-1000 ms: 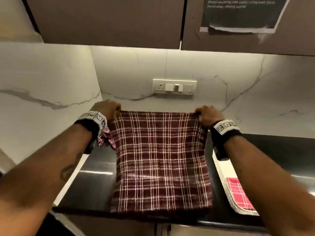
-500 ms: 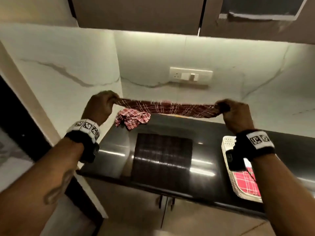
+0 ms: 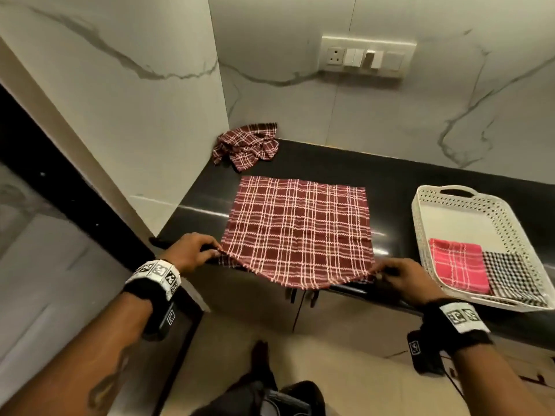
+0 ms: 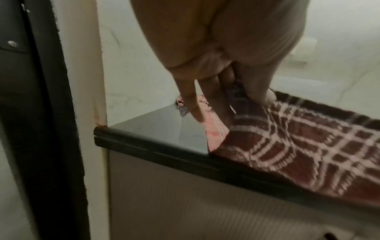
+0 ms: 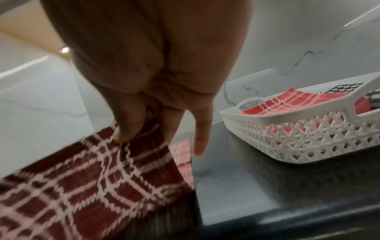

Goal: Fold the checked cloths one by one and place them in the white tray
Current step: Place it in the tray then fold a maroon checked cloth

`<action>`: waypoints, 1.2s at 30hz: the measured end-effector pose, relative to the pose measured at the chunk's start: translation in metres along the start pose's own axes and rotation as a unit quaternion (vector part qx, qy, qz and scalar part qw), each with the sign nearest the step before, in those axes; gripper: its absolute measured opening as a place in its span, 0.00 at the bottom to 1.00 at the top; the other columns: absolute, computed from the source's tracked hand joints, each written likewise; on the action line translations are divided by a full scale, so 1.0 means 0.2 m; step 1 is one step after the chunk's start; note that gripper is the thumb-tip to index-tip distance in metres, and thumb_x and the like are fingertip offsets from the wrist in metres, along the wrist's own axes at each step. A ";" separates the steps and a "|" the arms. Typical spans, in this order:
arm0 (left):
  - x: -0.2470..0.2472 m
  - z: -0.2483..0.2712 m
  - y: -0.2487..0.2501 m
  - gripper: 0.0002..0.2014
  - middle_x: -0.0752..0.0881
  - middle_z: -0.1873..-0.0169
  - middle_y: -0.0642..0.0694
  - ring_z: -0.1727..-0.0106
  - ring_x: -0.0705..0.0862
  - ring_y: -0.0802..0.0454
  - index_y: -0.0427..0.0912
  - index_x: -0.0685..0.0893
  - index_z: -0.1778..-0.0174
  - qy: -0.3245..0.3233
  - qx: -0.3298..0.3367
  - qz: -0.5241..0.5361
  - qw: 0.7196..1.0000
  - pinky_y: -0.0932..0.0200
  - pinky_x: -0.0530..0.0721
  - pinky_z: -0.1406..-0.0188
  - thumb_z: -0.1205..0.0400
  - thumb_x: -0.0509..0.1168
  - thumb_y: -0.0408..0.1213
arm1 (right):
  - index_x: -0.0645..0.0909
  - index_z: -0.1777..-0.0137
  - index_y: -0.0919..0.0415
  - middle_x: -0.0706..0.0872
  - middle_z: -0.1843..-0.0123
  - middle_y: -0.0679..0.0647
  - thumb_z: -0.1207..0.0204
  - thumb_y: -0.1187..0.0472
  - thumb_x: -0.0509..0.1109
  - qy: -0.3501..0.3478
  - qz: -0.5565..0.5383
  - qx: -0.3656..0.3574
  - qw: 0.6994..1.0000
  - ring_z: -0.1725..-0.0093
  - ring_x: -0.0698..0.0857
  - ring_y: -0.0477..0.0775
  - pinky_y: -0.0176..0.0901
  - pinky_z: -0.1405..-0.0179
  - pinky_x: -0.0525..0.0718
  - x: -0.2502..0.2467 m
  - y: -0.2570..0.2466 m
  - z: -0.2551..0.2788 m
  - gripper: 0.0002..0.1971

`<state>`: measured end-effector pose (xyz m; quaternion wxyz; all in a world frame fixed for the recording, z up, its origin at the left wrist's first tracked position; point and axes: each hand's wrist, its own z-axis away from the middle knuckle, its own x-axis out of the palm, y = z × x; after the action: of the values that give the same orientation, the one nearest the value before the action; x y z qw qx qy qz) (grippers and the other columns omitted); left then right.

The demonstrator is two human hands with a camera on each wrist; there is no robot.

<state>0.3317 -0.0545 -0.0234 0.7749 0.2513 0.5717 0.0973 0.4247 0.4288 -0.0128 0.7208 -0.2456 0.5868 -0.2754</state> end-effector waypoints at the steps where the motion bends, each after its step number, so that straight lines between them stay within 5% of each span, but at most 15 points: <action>1: -0.01 0.01 -0.01 0.05 0.91 0.59 0.59 0.56 0.88 0.65 0.56 0.90 0.56 -0.016 -0.001 0.021 1.000 0.67 0.84 0.52 0.20 0.74 0.39 | 0.91 0.56 0.59 0.91 0.60 0.41 0.24 0.73 0.75 -0.016 -0.024 0.009 1.000 0.62 0.86 0.28 0.20 0.60 0.78 -0.02 0.00 0.01 0.08; 4: -0.07 -0.02 -0.02 0.04 0.91 0.59 0.56 0.56 0.88 0.67 0.51 0.90 0.55 -0.024 -0.002 0.082 0.996 0.76 0.79 0.59 0.19 0.73 0.37 | 0.87 0.56 0.61 0.92 0.61 0.49 0.24 0.72 0.76 0.005 -0.084 0.014 0.996 0.63 0.88 0.37 0.25 0.62 0.82 -0.12 -0.01 -0.05 0.05; 7: -0.13 -0.19 -0.05 0.04 0.91 0.59 0.55 0.57 0.88 0.67 0.51 0.90 0.55 0.035 -0.004 0.105 0.994 0.71 0.80 0.59 0.18 0.71 0.37 | 0.87 0.56 0.63 0.91 0.61 0.51 0.24 0.68 0.76 0.089 -0.084 0.011 0.992 0.65 0.86 0.35 0.22 0.62 0.80 -0.18 -0.03 -0.25 0.01; 10: -0.17 -0.52 -0.05 0.04 0.91 0.58 0.51 0.58 0.88 0.60 0.46 0.90 0.55 0.102 -0.029 0.107 0.989 0.67 0.79 0.58 0.17 0.70 0.35 | 0.87 0.54 0.58 0.90 0.59 0.52 0.22 0.67 0.75 0.136 -0.067 0.029 0.988 0.62 0.86 0.44 0.22 0.61 0.80 -0.17 -0.01 -0.56 0.03; 15: -0.16 -0.99 -0.04 0.05 0.91 0.55 0.46 0.54 0.85 0.52 0.41 0.92 0.52 0.144 -0.060 0.075 0.985 0.61 0.76 0.49 0.18 0.70 0.36 | 0.86 0.56 0.55 0.89 0.57 0.52 0.23 0.65 0.75 0.202 -0.054 0.108 0.972 0.55 0.87 0.52 0.44 0.49 0.83 -0.10 0.06 -1.04 0.05; 21: -0.07 -1.28 -0.10 0.06 0.92 0.54 0.43 0.54 0.86 0.50 0.40 0.92 0.53 0.107 -0.064 0.050 0.991 0.61 0.76 0.48 0.18 0.70 0.34 | 0.85 0.60 0.51 0.90 0.58 0.52 0.24 0.63 0.74 0.214 -0.018 0.174 0.961 0.54 0.88 0.54 0.44 0.46 0.83 -0.01 0.17 -1.33 0.06; 29: -0.02 -1.38 -0.14 0.02 0.90 0.59 0.46 0.60 0.83 0.54 0.42 0.91 0.56 0.102 -0.100 0.043 0.989 0.61 0.78 0.52 0.21 0.74 0.36 | 0.90 0.54 0.60 0.91 0.53 0.57 0.22 0.63 0.74 0.185 0.033 0.205 0.960 0.52 0.87 0.55 0.37 0.48 0.76 0.03 0.23 -1.42 0.04; 33: -0.02 -1.38 -0.12 0.07 0.87 0.48 0.42 0.49 0.85 0.44 0.42 0.88 0.49 0.101 -0.118 -0.013 0.988 0.52 0.81 0.46 0.21 0.73 0.37 | 0.85 0.43 0.61 0.86 0.40 0.63 0.21 0.62 0.69 0.151 0.127 0.227 0.954 0.39 0.83 0.65 0.54 0.40 0.80 0.03 0.17 -1.43 0.09; 36: 0.01 -1.35 0.05 0.16 0.80 0.39 0.40 0.39 0.80 0.39 0.41 0.82 0.36 0.130 -0.015 -0.161 0.978 0.42 0.80 0.36 0.18 0.68 0.41 | 0.77 0.33 0.57 0.78 0.32 0.60 0.21 0.59 0.66 0.140 0.292 0.156 0.933 0.32 0.76 0.66 0.67 0.37 0.76 0.11 -0.03 -1.43 0.17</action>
<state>0.0810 0.0296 -0.0803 0.7031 0.1295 0.6991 0.0112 0.1471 0.3998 -0.0792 0.7089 0.0932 0.6774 -0.1730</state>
